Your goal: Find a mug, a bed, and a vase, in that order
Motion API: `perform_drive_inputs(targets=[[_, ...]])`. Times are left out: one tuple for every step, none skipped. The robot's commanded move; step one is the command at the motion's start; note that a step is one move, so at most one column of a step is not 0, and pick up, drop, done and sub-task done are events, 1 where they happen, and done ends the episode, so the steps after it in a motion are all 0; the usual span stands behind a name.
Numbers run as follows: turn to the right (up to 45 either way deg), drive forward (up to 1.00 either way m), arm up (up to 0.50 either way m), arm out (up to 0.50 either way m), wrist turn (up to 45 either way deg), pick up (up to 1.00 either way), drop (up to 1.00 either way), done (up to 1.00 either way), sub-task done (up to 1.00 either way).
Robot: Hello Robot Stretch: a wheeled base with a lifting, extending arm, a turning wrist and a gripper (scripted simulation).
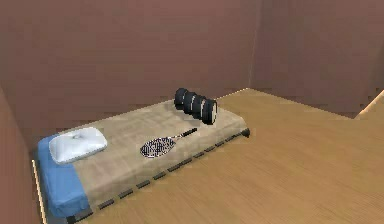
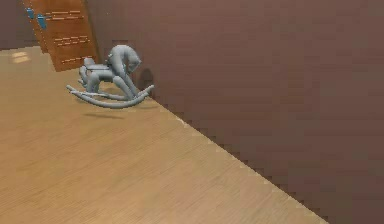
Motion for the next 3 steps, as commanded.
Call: perform_drive_inputs(targets=[[0.0,0.05,0.0,0.0,0.0,0.0,0.0,0.0,0.0],[-12.0,0.0,0.0,0.0,0.0,0.0,0.0,0.0,0.0],[0.0,0.6,0.0,0.0,0.0,0.0,0.0,0.0,0.0]])
